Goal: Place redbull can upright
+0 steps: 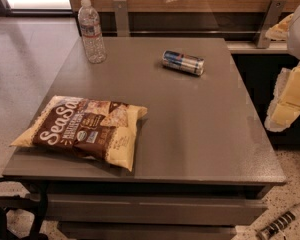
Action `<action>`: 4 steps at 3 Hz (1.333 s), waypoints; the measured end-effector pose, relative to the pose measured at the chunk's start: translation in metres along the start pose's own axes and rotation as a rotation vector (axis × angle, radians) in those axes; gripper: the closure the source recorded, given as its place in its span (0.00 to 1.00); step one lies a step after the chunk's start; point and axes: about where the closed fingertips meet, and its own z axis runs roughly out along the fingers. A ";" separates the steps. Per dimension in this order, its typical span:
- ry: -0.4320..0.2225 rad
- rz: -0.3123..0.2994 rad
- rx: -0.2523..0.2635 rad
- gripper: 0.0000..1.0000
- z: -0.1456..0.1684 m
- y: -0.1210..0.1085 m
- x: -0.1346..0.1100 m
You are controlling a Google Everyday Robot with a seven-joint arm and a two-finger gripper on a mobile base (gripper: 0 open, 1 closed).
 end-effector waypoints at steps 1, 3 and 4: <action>-0.002 0.001 0.002 0.00 0.000 -0.001 0.000; -0.011 0.051 0.016 0.00 0.016 -0.057 -0.020; -0.026 0.119 0.014 0.00 0.032 -0.095 -0.044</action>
Offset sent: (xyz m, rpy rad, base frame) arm 0.0613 0.0007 0.0069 0.0338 -0.0109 -0.0284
